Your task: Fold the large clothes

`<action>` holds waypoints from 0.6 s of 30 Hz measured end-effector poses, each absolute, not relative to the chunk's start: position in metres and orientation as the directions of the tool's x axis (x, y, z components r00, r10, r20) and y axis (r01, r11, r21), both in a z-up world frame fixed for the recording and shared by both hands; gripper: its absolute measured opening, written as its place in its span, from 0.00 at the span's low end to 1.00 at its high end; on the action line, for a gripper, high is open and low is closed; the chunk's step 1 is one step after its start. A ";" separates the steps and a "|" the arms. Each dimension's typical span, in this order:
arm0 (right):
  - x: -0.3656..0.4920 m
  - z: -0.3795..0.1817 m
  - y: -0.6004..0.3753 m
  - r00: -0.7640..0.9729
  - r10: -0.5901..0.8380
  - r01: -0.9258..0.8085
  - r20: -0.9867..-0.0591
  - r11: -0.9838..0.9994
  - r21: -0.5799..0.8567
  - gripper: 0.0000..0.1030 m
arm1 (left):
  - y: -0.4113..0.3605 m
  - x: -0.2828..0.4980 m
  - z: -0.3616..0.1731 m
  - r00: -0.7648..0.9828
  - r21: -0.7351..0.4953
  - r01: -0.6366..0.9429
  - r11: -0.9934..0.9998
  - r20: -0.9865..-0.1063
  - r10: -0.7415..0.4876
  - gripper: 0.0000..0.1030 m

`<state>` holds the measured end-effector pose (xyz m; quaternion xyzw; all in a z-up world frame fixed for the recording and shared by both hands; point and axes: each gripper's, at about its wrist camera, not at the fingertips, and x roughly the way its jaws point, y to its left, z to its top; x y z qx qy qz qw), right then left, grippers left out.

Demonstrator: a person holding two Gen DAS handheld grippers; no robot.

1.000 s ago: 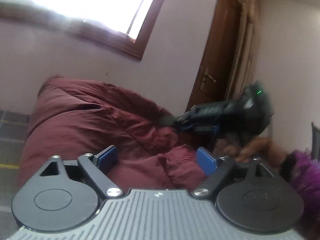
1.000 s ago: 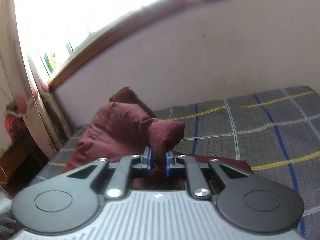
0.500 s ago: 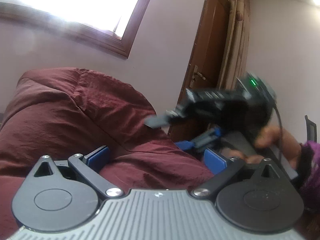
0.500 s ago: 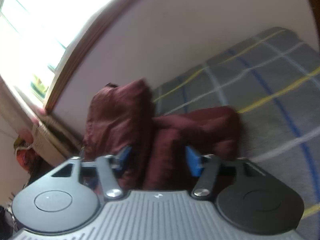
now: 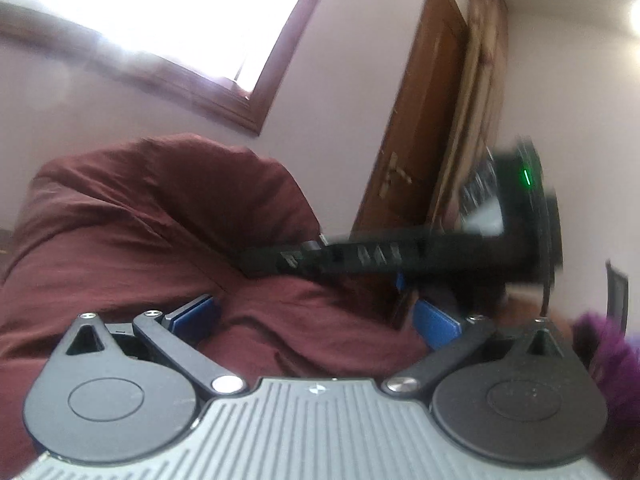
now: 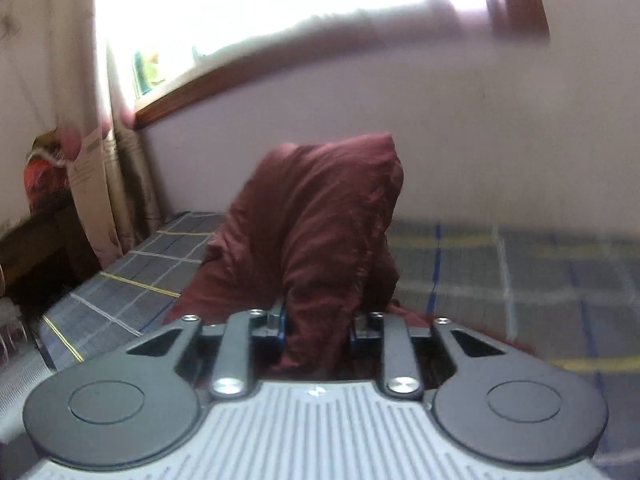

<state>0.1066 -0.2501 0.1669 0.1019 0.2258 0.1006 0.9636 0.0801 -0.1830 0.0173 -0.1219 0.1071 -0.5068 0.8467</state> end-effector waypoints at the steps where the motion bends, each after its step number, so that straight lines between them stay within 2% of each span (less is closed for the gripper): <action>1: 0.102 0.167 -0.251 0.882 0.229 -0.142 -0.412 0.963 0.230 0.22 | -0.181 0.081 0.018 0.467 -0.335 0.824 0.456 -0.053 -0.883 1.00; 6: 0.075 0.161 -0.262 0.898 0.184 -0.093 -0.400 0.967 0.236 0.21 | -0.186 0.071 0.017 0.439 -0.316 0.843 0.435 -0.063 -0.896 1.00; 11: 0.046 0.140 -0.294 0.917 0.144 -0.008 -0.371 0.938 0.345 0.20 | -0.193 0.063 0.023 0.409 -0.298 0.866 0.402 -0.042 -0.912 1.00; 18: 0.023 0.096 -0.318 0.927 0.103 0.083 -0.362 0.882 0.465 0.15 | -0.217 0.071 0.017 0.375 -0.248 0.883 0.399 -0.140 -0.916 1.00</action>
